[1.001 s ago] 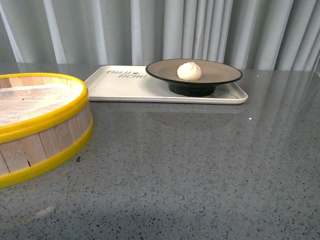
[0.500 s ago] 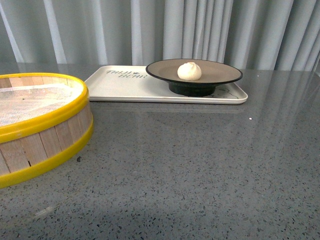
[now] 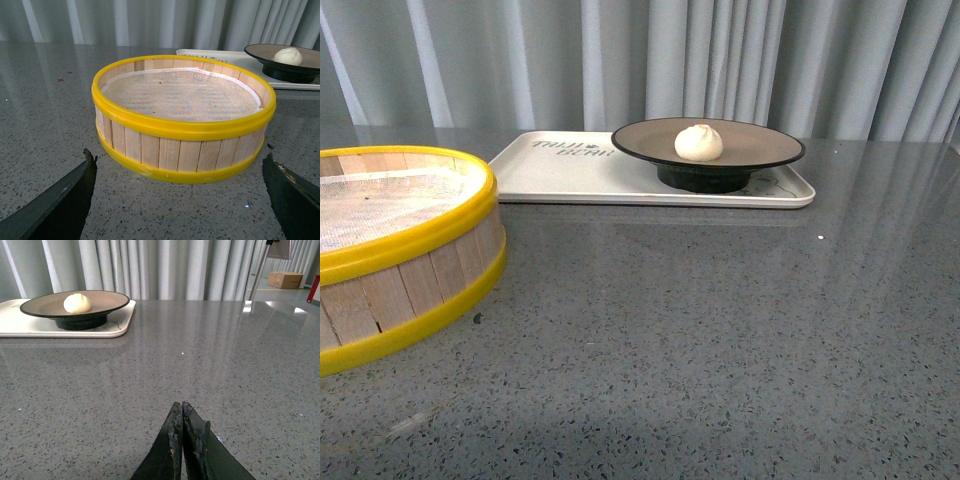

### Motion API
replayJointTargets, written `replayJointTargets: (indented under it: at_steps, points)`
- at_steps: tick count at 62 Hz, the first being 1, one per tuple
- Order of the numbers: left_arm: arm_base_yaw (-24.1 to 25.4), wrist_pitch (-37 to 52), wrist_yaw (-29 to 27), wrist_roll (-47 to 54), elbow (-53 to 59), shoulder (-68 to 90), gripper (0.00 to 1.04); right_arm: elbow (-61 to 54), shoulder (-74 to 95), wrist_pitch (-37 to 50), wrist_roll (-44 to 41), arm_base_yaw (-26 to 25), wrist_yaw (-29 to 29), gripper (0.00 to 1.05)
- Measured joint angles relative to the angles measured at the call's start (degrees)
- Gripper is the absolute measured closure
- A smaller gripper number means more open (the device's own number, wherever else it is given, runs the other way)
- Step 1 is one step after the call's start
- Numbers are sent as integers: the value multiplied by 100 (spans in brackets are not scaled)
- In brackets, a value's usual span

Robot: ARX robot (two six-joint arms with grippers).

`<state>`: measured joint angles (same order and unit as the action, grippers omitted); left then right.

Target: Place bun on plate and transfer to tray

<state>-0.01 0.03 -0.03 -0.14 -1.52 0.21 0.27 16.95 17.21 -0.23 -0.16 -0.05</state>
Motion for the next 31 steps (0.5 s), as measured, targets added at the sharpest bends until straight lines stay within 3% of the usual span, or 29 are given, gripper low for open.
replayJointTargets:
  at_steps: [27,31]
  points:
    - [0,0,0,0,0,0,7,0,-684,-693,0,0,0,103]
    - [0,0,0,0,0,0,7,7,-1023,-1141,0,0,0,103]
